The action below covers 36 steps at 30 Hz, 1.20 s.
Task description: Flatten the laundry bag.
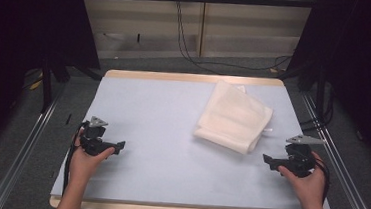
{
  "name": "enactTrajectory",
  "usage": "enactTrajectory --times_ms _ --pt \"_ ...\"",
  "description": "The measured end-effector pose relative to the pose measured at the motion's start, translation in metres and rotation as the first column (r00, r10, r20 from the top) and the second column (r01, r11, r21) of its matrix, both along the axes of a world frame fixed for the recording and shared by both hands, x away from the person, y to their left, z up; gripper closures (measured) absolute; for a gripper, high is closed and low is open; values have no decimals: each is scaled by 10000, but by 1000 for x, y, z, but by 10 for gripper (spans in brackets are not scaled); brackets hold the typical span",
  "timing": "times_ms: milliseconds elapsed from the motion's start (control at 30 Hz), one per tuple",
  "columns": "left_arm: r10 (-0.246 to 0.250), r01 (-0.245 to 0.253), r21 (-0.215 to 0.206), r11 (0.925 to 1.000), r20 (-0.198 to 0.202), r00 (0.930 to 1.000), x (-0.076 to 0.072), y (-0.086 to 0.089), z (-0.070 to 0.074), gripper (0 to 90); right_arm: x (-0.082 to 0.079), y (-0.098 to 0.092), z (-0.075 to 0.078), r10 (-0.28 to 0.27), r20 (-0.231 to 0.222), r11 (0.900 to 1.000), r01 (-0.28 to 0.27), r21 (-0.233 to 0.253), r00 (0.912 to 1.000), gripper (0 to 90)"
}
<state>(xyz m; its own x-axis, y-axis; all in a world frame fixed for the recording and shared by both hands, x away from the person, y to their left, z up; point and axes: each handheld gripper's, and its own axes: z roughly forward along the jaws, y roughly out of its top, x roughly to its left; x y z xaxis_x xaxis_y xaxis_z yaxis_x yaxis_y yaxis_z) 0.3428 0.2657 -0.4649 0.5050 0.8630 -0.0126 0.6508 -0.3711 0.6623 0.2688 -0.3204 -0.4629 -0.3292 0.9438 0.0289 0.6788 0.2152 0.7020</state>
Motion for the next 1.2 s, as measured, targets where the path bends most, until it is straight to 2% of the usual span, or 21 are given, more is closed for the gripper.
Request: enactTrajectory --times_ms 33,100,167,200,333,400,500,533,600,700,800,833,967,1033,1200 --pt "46 -46 -157 9999 40 10000 0 -2 -1 28 1 2 0 121 -5 9999 -121 14 9999 78" --pt "-20 21 -173 9998 88 10000 0 -4 0 28 4 6 0 262 26 9996 -262 -72 9997 84" --pt "-22 25 -272 9996 74 10000 0 -6 0 28 7 11 1 365 -95 9993 -364 108 9993 101" --pt "-115 117 -216 9997 66 9999 0 -7 0 28 9 12 0 487 -39 9988 -487 -47 9988 109" --pt "-176 176 -1 9998 7 9998 -1 -8 -2 29 12 20 2 731 -63 9973 -732 -100 9973 141" --pt "-125 125 -130 9998 -19 9999 -1 -11 -3 32 13 22 3 879 -18 9961 -879 -73 9961 168" --pt "-284 284 -22 9996 -74 9996 -2 -14 -3 35 13 24 3 996 -211 9950 -998 -52 9948 202" --pt "-221 221 -59 9997 -38 9997 -2 -15 -3 35 14 25 2 1115 -138 9937 -1116 -60 9937 210" --pt "-265 265 -112 9996 -67 9996 -2 -16 -3 36 13 26 1 1216 -283 9925 -1219 -81 9922 224" --pt "-381 381 13 9993 -151 9992 -2 -16 -3 39 14 29 1 1324 -279 9911 -1327 -76 9908 251" --pt "-357 357 60 9993 -123 9993 -2 -16 -3 43 18 27 2 1236 -147 9922 -1234 153 9922 323" --pt "-304 304 -2 9995 -85 9995 -2 -16 -3 43 19 27 3 1264 -174 9919 -1263 102 9918 364" --pt "-230 230 -28 9997 -48 9997 -2 -15 -4 43 23 35 4 1561 -171 9877 -1563 -61 9876 434" --pt "-230 230 -4 9997 -98 9997 -2 -15 -3 43 23 41 5 1631 66 9865 -1630 -158 9866 449" --pt "-379 380 83 9992 -166 9991 -2 -16 -4 47 27 49 10 1900 45 9817 -1899 -172 9818 501"
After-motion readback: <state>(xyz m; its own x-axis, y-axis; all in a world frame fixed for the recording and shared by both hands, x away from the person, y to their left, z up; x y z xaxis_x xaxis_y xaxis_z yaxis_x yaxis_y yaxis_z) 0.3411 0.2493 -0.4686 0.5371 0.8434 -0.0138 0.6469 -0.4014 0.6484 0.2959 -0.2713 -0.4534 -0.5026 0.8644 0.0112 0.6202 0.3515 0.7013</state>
